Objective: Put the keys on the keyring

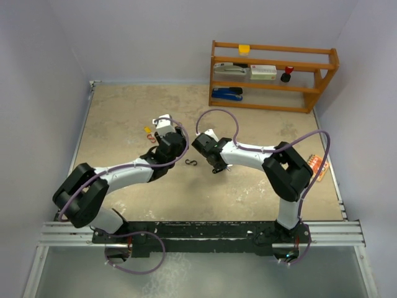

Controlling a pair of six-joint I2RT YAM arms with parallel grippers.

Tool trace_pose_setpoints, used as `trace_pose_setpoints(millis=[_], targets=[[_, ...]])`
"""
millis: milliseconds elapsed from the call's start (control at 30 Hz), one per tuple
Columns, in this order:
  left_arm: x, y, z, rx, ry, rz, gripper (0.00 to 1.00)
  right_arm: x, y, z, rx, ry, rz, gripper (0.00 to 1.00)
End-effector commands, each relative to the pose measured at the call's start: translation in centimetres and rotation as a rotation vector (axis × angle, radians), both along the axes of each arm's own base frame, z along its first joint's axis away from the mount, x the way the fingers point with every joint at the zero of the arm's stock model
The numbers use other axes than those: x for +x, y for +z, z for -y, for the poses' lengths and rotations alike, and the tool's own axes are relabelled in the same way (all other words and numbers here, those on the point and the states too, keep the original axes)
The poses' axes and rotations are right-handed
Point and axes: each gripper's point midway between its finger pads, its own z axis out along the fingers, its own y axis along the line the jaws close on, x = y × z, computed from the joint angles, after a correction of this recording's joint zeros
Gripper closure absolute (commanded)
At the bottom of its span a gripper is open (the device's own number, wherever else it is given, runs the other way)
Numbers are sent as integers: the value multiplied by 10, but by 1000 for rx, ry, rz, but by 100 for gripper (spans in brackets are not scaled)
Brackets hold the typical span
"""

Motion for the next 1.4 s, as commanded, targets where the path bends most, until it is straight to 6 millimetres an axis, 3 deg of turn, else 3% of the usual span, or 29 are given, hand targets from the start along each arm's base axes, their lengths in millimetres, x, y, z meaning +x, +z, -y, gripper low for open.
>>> trace_pose_setpoints(millis=[0,333,1367], targets=[[1,28,-29,-47,129,82,46,6,6,-6,11,-21,26,100],[-6,40,-58,-68,216,122,44,8,0,-8,3,-19,21,100],[-5,31,-59,-66,211,105,44,20,12,-14,11,-46,78,100]])
